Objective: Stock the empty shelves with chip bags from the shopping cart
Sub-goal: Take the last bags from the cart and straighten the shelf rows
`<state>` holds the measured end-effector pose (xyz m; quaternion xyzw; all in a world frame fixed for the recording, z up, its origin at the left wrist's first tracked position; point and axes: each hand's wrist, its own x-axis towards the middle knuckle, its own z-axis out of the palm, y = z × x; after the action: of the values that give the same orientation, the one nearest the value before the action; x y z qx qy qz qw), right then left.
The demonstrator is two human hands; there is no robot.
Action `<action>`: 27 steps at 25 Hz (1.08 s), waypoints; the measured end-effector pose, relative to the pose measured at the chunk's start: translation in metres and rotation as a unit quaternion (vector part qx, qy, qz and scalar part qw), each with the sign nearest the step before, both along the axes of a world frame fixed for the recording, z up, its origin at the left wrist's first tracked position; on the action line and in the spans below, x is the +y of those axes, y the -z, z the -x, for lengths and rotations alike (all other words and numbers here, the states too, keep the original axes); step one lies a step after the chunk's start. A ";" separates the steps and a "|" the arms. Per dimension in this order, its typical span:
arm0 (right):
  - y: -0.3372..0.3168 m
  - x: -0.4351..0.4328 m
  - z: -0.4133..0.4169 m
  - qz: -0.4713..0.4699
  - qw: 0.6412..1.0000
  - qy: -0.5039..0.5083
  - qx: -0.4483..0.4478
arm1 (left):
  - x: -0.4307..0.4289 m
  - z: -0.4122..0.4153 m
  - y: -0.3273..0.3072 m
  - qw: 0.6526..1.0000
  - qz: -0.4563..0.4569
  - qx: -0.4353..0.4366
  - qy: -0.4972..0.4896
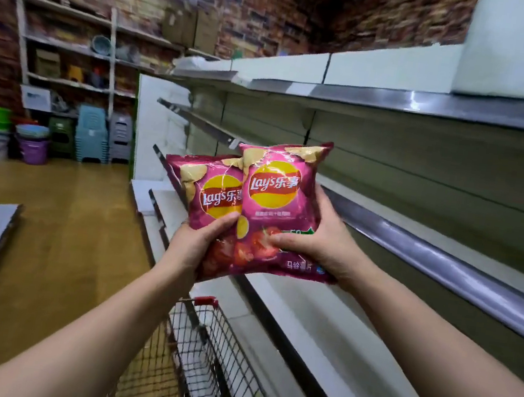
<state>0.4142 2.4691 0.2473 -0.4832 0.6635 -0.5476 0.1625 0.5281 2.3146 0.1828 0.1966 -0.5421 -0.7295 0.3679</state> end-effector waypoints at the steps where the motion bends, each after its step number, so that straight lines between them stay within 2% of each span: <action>1: -0.007 0.015 0.000 -0.005 1.000 0.006 0.007 | 0.013 0.002 -0.012 1.000 0.016 0.007 0.008; 4: -0.030 0.062 0.000 -0.001 0.998 0.042 -0.042 | 0.051 0.011 -0.044 0.997 0.066 0.005 0.034; 7: -0.046 0.098 -0.004 0.046 0.988 0.079 -0.123 | 0.083 0.026 -0.070 0.995 0.071 0.005 0.067; 11: -0.070 0.151 -0.002 0.102 0.967 0.152 -0.176 | 0.123 0.061 -0.100 0.980 0.087 -0.026 0.178; 14: -0.081 0.198 0.005 0.107 0.948 0.229 -0.193 | 0.148 0.087 -0.112 0.953 0.069 -0.059 0.288; 17: -0.084 0.235 0.022 0.116 0.916 0.320 -0.214 | 0.168 0.109 -0.116 0.928 0.053 -0.092 0.358; 23: -0.084 0.266 0.096 0.155 0.830 0.490 -0.218 | 0.191 0.139 -0.118 0.909 0.036 -0.106 0.403; 27: -0.060 0.274 0.136 0.161 0.811 0.529 -0.190 | 0.201 0.152 -0.122 0.901 0.038 -0.104 0.420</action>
<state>0.2781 2.7431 0.3076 0.0371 0.6749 -0.7288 -0.1097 0.3766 2.5154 0.3046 0.0116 -0.6367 -0.7706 -0.0245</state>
